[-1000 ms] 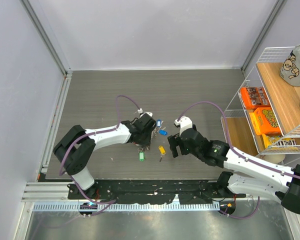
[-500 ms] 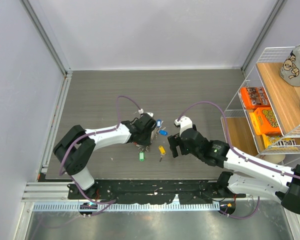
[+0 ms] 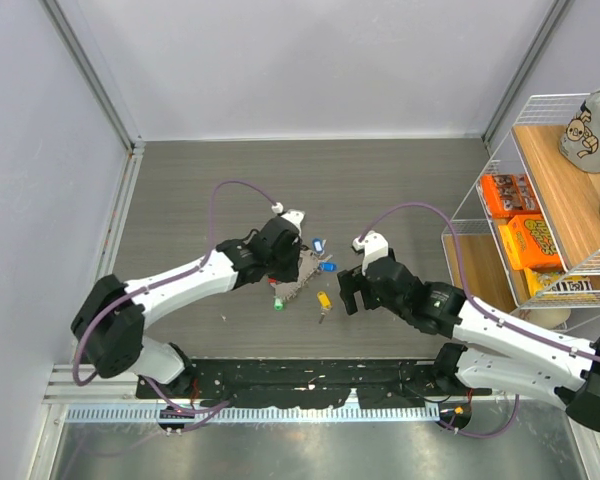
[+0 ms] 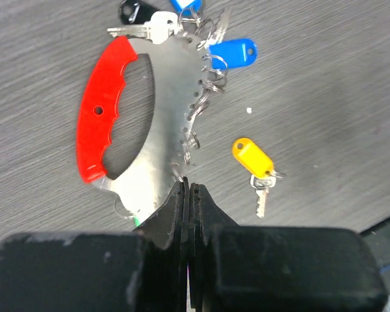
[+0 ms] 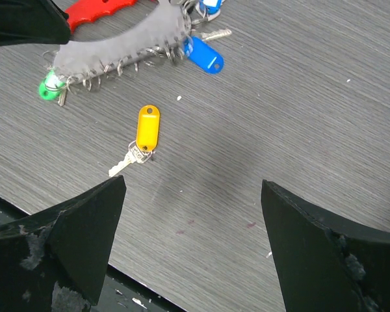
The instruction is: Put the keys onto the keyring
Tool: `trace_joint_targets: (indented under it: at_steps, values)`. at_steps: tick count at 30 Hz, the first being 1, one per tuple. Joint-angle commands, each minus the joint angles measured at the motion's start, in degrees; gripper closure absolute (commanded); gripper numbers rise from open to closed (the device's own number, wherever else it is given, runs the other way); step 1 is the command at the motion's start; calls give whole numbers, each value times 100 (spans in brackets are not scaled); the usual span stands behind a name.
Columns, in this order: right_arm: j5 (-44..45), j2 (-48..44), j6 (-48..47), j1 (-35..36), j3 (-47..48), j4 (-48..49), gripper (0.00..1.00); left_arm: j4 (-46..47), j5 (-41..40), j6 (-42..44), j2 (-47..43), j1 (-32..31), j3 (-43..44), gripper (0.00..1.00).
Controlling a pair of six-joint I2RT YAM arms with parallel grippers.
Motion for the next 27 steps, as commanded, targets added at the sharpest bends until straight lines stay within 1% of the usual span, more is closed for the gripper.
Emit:
trace_joint_targets:
  at_steps: [1,5,7,8,12,13,17,20,23,26,27]
  values:
    - [-90,-195,92,35,177,49,8,-59,279,441,-566,15,99,100]
    - [-318,-292,49,35,300,40,8,-138,551,766,-1084,15,90,100]
    - [-484,-362,-22,44,370,40,8,-191,552,872,-1339,15,90,100]
    - [-520,-415,-91,35,405,31,8,-235,743,942,-1445,15,90,100]
    - [-573,-477,-171,35,555,-65,9,-411,684,952,-1700,15,-15,100]
    - [-565,-477,-171,35,546,-65,9,-393,657,899,-1718,15,-85,98]
    - [-398,-337,-66,35,529,-83,8,-192,640,618,-1587,15,-314,66]
    - [-284,-222,39,35,555,-92,8,-7,675,477,-1342,15,-350,51]
    - [-152,-82,57,35,651,-48,8,160,693,380,-1069,15,-306,44]
    - [33,120,-30,35,722,127,10,222,631,293,-849,7,-236,41]
    - [94,269,-92,35,792,180,11,205,457,266,-822,15,-218,40]
